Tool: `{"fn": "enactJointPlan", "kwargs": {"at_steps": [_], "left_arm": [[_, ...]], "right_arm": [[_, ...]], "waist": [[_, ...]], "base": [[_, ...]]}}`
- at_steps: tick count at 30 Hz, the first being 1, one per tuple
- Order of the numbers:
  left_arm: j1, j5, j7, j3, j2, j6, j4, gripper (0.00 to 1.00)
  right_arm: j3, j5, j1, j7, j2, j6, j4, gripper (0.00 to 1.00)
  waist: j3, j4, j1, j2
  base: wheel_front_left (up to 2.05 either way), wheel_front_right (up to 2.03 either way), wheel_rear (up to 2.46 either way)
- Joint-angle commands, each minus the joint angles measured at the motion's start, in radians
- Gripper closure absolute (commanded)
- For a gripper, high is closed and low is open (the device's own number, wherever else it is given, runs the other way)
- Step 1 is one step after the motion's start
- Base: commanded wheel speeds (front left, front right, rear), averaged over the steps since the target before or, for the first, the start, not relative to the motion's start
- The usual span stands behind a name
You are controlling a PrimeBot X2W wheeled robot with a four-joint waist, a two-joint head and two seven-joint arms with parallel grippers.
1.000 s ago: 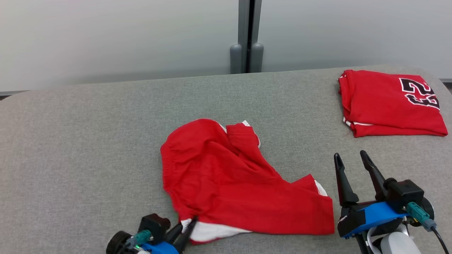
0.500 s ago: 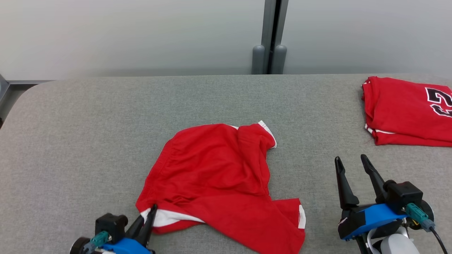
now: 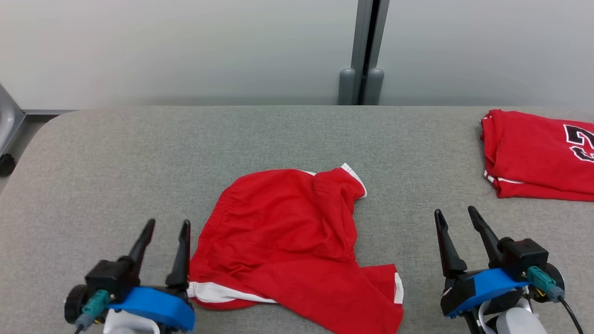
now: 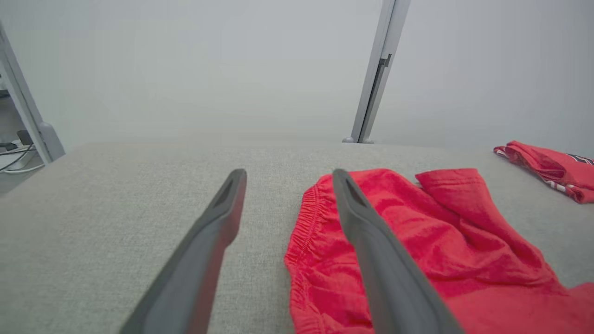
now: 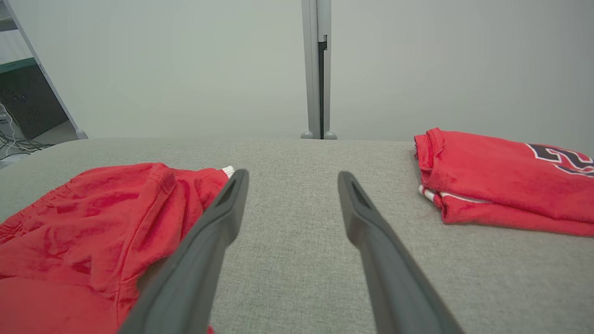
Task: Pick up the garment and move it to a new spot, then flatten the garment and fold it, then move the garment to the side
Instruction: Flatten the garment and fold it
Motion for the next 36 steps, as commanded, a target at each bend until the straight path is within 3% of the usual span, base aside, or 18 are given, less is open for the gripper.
{"fn": "enactJointPlan", "kwargs": {"at_steps": [1, 11, 19, 26, 36], "left_arm": [[0.013, 0.022, -0.004, 0.038, -0.006, 0.008, -0.030, 0.00], [0.065, 0.118, -0.004, 0.254, -0.051, -0.004, -0.090, 0.00], [0.074, 0.170, -0.004, 0.327, -0.079, -0.033, -0.082, 0.00], [0.061, 0.215, -0.005, 0.367, -0.120, -0.068, -0.073, 0.00], [0.046, 0.252, -0.004, 0.385, -0.159, -0.101, -0.064, 0.00]], "right_arm": [[0.003, 0.004, -0.011, -0.004, -0.001, 0.000, 0.004, 0.00], [0.007, 0.014, 0.004, -0.008, -0.001, 0.000, 0.016, 0.00], [0.027, 0.020, -0.005, 0.004, -0.001, 0.000, 0.027, 0.00], [0.166, 0.037, -0.065, 0.051, -0.001, 0.000, 0.040, 0.00], [0.349, 0.067, -0.106, 0.143, -0.003, 0.000, 0.161, 0.00]], "waist": [[-0.004, -0.005, 0.0000, 0.0000], [-0.014, -0.025, 0.0000, 0.0000], [-0.012, -0.026, 0.0000, 0.0000], [-0.005, -0.010, 0.0000, 0.0000], [0.008, 0.028, 0.0000, 0.0000]], "base": [[0.00, 0.00, 0.00], [0.00, 0.00, 0.00], [0.00, 0.00, 0.00], [0.00, 0.00, 0.00], [0.00, 0.00, 0.00]]}}
